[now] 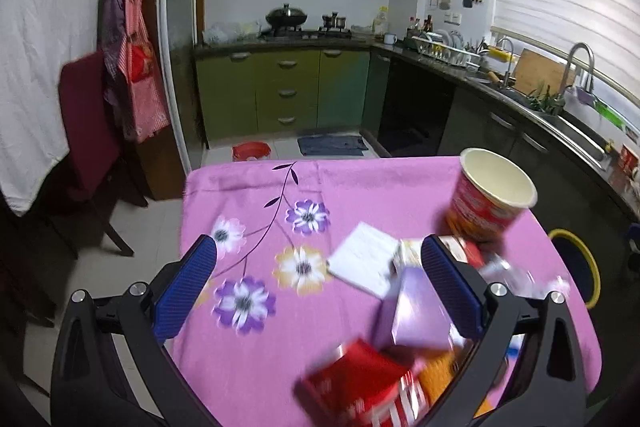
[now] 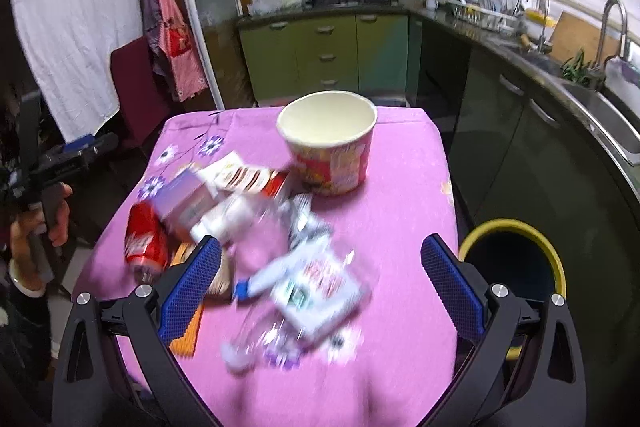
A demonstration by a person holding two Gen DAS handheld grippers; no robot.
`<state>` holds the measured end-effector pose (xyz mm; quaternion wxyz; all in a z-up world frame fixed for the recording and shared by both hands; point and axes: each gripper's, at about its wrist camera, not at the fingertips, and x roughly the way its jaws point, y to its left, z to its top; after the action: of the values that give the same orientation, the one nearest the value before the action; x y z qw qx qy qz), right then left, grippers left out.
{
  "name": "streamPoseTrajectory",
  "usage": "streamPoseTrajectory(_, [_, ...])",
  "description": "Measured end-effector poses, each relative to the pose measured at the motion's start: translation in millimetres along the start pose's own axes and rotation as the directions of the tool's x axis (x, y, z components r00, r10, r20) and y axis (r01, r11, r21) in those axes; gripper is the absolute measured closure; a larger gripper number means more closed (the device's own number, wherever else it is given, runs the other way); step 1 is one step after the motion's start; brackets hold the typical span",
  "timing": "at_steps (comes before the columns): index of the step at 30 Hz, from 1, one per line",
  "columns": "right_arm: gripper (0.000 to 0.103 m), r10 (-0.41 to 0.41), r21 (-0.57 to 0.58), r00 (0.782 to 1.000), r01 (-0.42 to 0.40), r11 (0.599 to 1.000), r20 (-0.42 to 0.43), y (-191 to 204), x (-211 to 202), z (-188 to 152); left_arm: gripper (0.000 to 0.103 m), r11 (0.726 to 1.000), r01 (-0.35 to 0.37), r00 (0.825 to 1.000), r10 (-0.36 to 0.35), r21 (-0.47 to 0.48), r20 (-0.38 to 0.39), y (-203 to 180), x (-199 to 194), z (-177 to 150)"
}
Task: Collect trash
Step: 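Grasp the paper noodle cup rim with the right gripper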
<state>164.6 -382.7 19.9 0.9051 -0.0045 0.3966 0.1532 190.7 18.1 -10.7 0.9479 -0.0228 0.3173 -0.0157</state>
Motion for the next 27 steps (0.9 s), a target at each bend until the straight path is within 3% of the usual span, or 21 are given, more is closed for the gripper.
streamPoseTrajectory(5, [0.004, 0.009, 0.049, 0.987, -0.001, 0.999, -0.163, -32.3, 68.3, 76.2, 0.006, 1.0, -0.01, 1.0, 0.01, -0.026, -0.008, 15.0, 61.2, 24.5])
streamPoseTrajectory(8, [0.017, 0.043, 0.108, 0.96, -0.013, 0.994, -0.278, -53.9, 116.1, 112.3, 0.006, 0.998, -0.044, 0.999, 0.043, -0.052, -0.016, 26.1, 87.8, 25.5])
streamPoseTrajectory(11, [0.029, 0.026, 0.133, 0.931, 0.024, 0.991, -0.364, -69.9, 158.9, 139.4, 0.006, 0.994, -0.038, 0.999, 0.035, -0.104, -0.029, 39.6, 105.3, 20.3])
streamPoseTrajectory(15, [0.049, 0.012, 0.138, 0.882, 0.06, 0.989, -0.471, -79.8, 205.6, 153.5, 0.006, 0.991, -0.019, 0.997, 0.009, -0.135, -0.072, 50.3, 124.5, 8.8])
streamPoseTrajectory(20, [0.062, -0.011, 0.107, 0.818, 0.089, 0.99, -0.575, -69.0, 250.5, 156.3, 0.006, 0.993, -0.029, 0.995, 0.017, -0.115, -0.102, 48.2, 136.2, -0.2])
streamPoseTrajectory(23, [0.077, -0.035, 0.088, 0.794, 0.111, 0.99, -0.607, -66.6, 267.7, 148.4, 0.006, 0.996, -0.04, 0.994, 0.031, -0.084, -0.106, 43.0, 139.0, -2.6])
streamPoseTrajectory(24, [0.087, -0.035, 0.088, 0.787, 0.114, 0.99, -0.617, -65.0, 266.9, 143.9, 0.006, 0.996, -0.041, 0.994, 0.033, -0.077, -0.107, 41.8, 140.1, -3.0])
streamPoseTrajectory(27, [0.099, -0.059, 0.071, 0.784, 0.131, 0.989, -0.618, -65.9, 271.5, 138.8, 0.006, 0.997, -0.038, 0.993, 0.03, -0.069, -0.114, 39.1, 141.9, -5.2])
